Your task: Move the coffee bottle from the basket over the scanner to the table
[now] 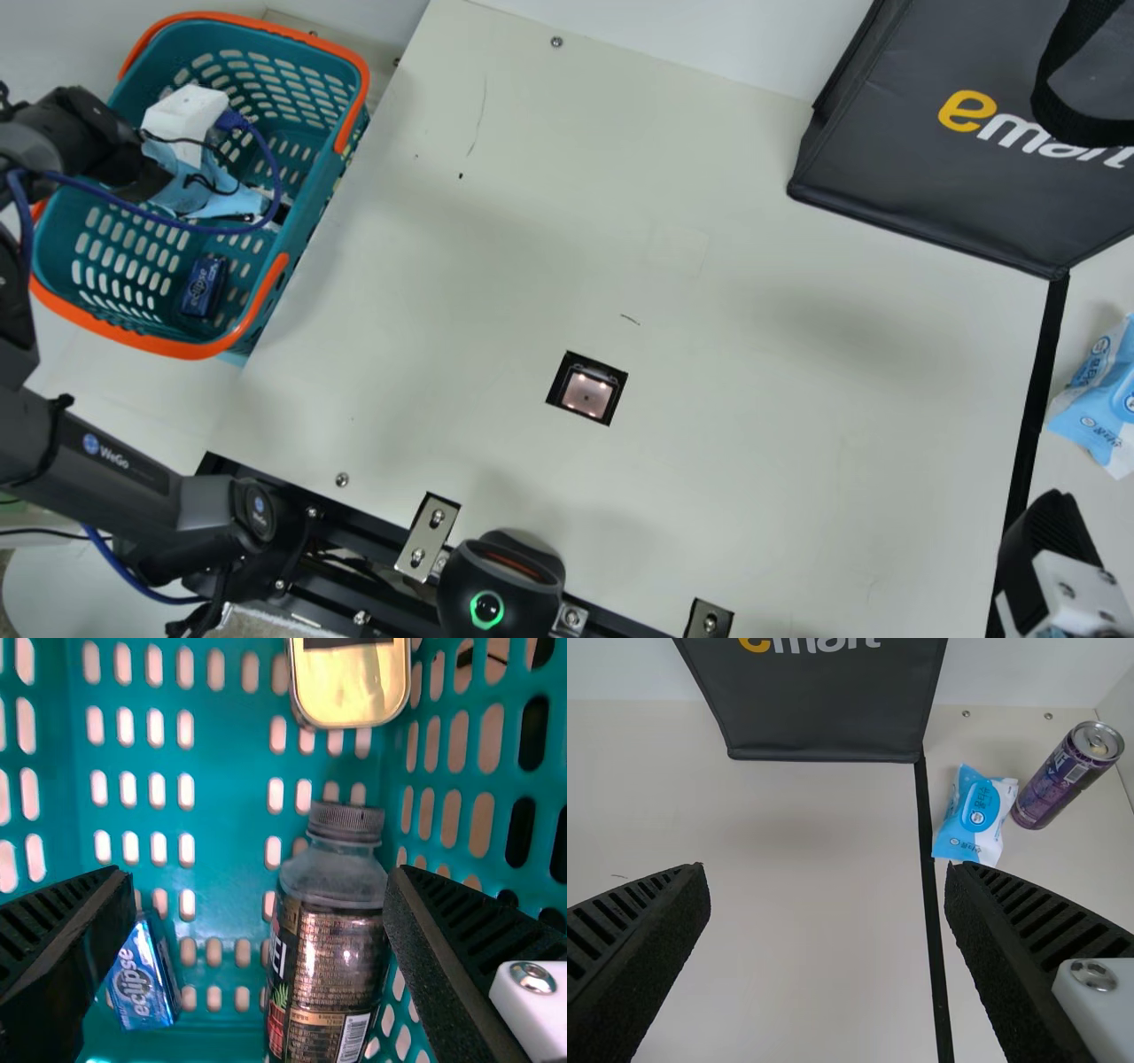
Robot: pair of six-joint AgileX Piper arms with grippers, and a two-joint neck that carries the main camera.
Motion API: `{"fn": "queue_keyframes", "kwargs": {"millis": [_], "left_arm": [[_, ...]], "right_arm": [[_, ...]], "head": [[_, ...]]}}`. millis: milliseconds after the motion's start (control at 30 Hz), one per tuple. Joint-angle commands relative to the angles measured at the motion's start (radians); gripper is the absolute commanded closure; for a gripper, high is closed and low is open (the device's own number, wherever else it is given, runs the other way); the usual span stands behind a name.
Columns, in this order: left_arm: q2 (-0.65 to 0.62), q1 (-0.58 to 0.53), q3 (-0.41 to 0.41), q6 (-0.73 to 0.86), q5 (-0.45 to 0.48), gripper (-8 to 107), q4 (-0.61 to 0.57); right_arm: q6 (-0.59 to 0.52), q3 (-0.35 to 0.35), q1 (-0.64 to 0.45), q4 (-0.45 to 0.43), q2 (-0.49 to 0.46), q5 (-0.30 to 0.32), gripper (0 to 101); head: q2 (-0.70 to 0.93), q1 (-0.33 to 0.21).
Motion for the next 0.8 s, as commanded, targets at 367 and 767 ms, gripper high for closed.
{"fn": "queue_keyframes", "kwargs": {"millis": [367, 767], "left_arm": [[0.068, 0.034, -0.028, 0.056, 0.051, 9, -0.089], [0.143, 0.040, -0.067, 0.134, 0.065, 9, -0.146]], "right_arm": [[0.000, 0.000, 0.000, 0.000, 0.000, 0.000, 6], [0.000, 0.000, 0.000, 0.000, 0.000, 0.000, 6]], "head": [[0.002, -0.030], [0.002, -0.030]]}}
